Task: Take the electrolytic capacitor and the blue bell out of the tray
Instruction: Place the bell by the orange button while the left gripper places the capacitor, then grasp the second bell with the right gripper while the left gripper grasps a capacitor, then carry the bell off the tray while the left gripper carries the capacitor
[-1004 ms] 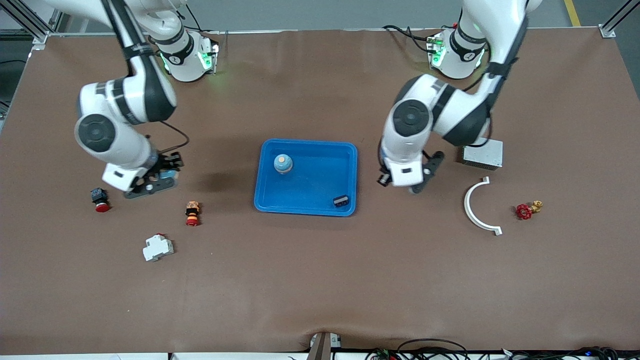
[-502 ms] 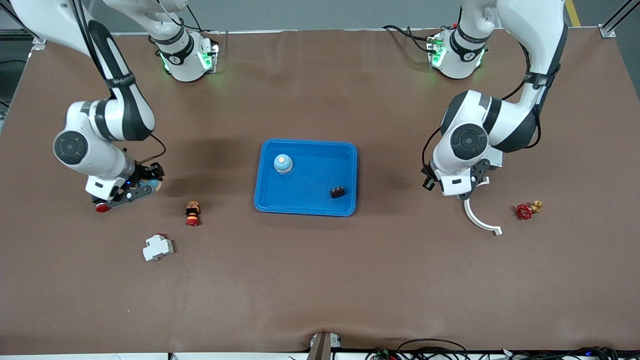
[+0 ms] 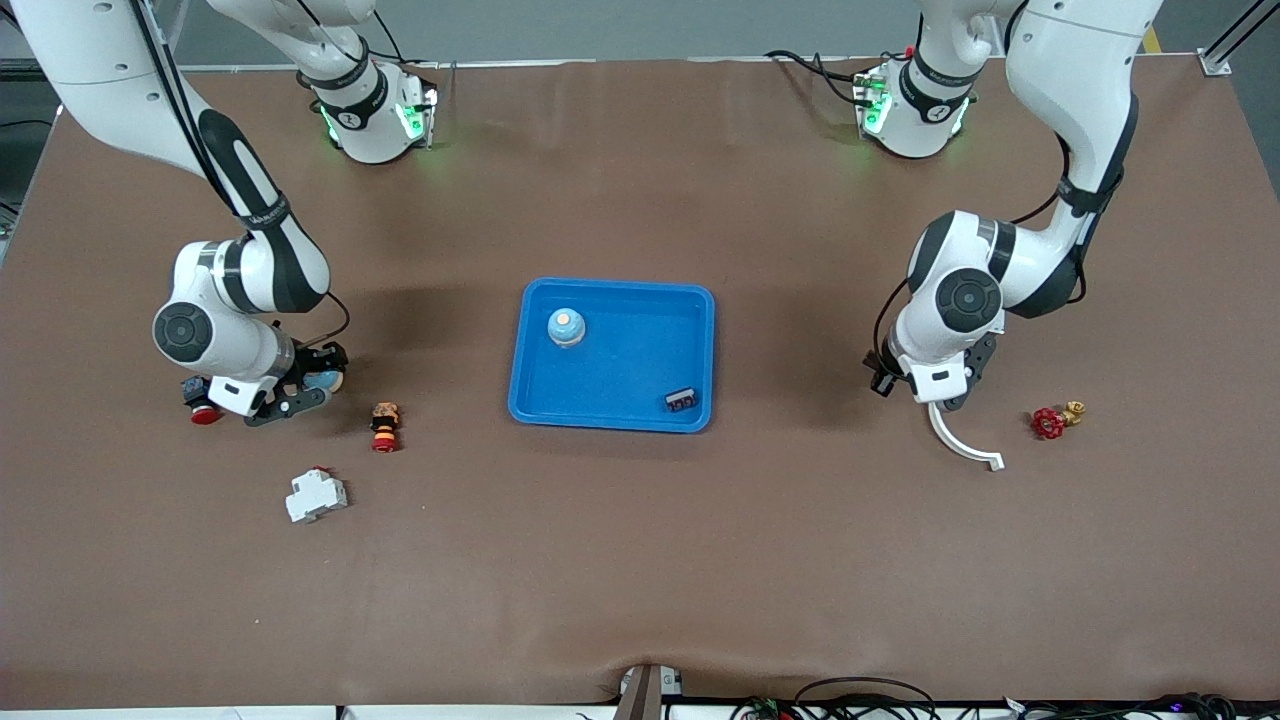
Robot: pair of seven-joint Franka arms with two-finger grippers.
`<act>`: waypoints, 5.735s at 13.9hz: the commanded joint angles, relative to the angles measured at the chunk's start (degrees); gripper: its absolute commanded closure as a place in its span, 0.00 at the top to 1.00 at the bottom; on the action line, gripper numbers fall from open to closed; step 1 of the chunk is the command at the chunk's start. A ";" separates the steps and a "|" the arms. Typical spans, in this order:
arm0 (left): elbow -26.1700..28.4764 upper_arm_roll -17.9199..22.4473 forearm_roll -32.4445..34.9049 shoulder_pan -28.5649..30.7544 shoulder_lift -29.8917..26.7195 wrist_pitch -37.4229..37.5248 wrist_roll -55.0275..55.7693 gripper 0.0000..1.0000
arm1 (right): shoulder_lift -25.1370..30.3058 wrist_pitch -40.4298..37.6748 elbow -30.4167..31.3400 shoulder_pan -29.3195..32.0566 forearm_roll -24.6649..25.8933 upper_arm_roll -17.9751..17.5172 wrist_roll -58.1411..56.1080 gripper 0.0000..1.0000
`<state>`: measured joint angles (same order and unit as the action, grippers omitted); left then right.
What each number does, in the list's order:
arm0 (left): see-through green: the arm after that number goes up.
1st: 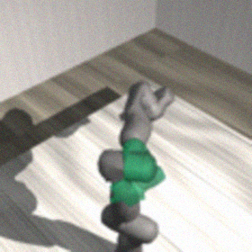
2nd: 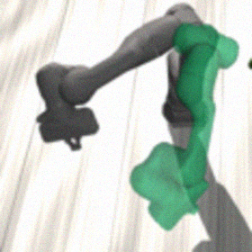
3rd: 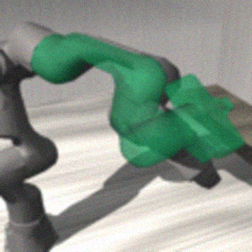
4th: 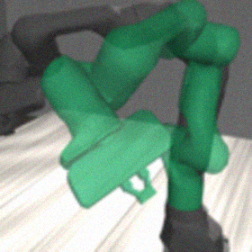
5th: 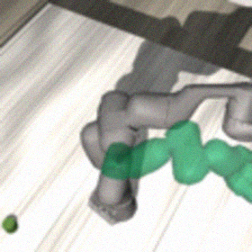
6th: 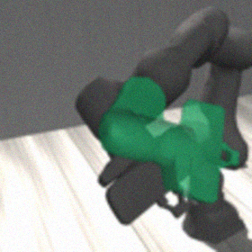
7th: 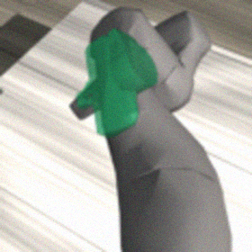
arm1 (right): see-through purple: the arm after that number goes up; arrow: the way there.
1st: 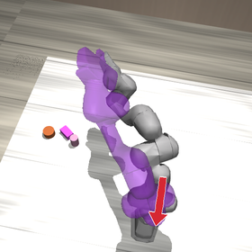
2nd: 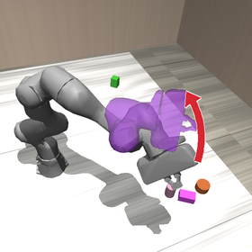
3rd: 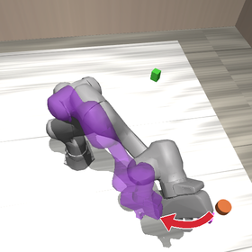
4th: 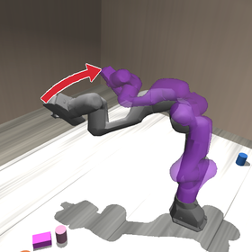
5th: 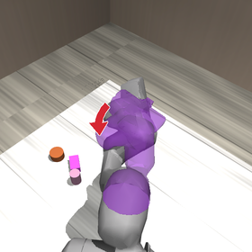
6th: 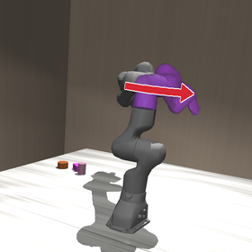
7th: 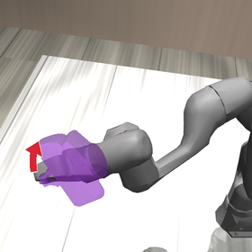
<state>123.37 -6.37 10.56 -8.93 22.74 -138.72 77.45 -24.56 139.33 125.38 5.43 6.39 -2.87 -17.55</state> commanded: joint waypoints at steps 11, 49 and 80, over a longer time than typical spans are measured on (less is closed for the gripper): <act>-4.37 -0.57 4.74 3.04 3.90 -2.96 -6.97 1.00 | 10.31 -37.72 -18.06 -3.73 -16.41 -2.23 14.60 1.00; -31.26 -12.53 2.10 -14.36 20.32 -2.87 60.53 1.00 | -6.57 -4.40 -14.28 -41.29 -14.74 -1.53 62.99 0.15; -30.56 -12.97 3.35 -6.47 1.62 24.98 34.12 0.00 | -19.73 -18.66 -41.09 6.79 4.96 -1.52 -11.98 0.17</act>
<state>90.83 -19.05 17.06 -19.34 27.66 -115.64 119.60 -42.48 120.64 86.07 11.53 12.28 -3.53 -29.15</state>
